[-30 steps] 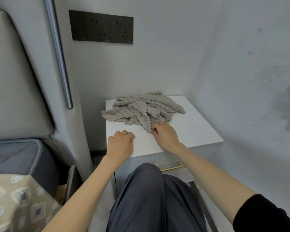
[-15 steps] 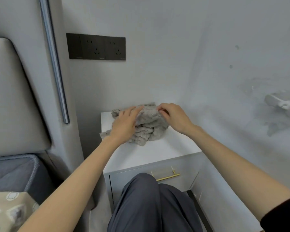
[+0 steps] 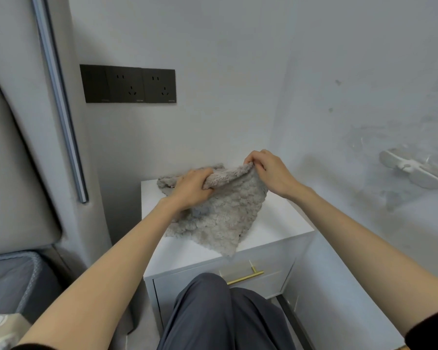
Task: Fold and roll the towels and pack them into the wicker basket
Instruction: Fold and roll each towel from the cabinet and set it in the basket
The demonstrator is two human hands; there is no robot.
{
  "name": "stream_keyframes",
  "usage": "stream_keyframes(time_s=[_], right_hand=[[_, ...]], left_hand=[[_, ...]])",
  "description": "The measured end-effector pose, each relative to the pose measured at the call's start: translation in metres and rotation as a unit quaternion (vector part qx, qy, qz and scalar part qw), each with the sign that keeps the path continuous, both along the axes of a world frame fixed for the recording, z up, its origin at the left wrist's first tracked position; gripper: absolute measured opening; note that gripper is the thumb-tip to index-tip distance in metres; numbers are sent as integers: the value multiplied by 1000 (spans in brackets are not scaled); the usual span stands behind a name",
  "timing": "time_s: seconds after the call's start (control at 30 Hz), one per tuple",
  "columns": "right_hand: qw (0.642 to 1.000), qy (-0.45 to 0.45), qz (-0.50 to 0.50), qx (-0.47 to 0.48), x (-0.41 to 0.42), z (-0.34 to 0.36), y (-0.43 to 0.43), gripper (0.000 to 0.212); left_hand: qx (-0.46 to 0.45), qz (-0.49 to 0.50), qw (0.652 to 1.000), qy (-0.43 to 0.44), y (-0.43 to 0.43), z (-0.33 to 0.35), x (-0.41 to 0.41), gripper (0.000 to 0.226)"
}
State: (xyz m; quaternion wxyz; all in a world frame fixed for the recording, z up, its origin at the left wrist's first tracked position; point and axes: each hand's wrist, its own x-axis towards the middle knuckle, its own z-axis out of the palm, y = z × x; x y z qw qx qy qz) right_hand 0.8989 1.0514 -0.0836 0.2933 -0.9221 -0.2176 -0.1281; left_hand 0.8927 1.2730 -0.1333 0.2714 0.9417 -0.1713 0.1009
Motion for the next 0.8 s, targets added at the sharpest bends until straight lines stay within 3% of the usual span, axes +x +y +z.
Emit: stream_keyframes(time_s=[0.2, 0.33, 0.43, 0.53, 0.6, 0.67, 0.8], right_hand=[[999, -6, -38, -4, 11, 22, -5, 4], [998, -21, -32, -45, 12, 41, -12, 30], [997, -45, -51, -33, 7, 49, -17, 26], [998, -8, -67, -15, -2, 53, -22, 14], [998, 29, -55, -4, -9, 53, -26, 9], [997, 60, -34, 22, -17, 53, -29, 21], [991, 99, -10, 91, -31, 54, -35, 26]], left_hand=[[-110, 11, 992, 66, -3, 34, 13, 26], [-150, 4, 981, 121, -2, 59, 9, 41], [-165, -21, 978, 127, 1, 74, 1, 22], [-127, -31, 988, 88, 5, 83, -5, 9], [-44, -17, 997, 57, 9, 85, -8, 17], [15, -1, 999, 35, 14, 84, -12, 30], [-12, 20, 999, 40, 23, 82, -24, 29]])
